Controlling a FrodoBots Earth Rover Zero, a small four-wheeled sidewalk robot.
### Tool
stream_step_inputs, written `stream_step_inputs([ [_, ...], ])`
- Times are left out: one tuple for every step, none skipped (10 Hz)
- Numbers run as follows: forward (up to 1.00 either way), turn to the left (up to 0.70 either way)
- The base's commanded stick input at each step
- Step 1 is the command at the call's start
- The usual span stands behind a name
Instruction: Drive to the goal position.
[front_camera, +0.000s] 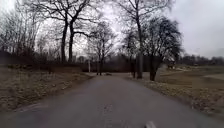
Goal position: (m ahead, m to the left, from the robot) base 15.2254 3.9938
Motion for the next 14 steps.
stream_step_inputs([
  [1.0,0.0],
  [1.0,0.0],
  [1.0,0.0],
  [1.0,0.0],
  [1.0,0.0],
  [1.0,0.0],
  [1.0,0.0],
  [1.0,0.0],
  [1.0,0.0],
  [1.0,0.0],
  [1.0,0.0],
  [1.0,-0.06],
  [1.0,-0.4],
  [1.0,-0.4],
])
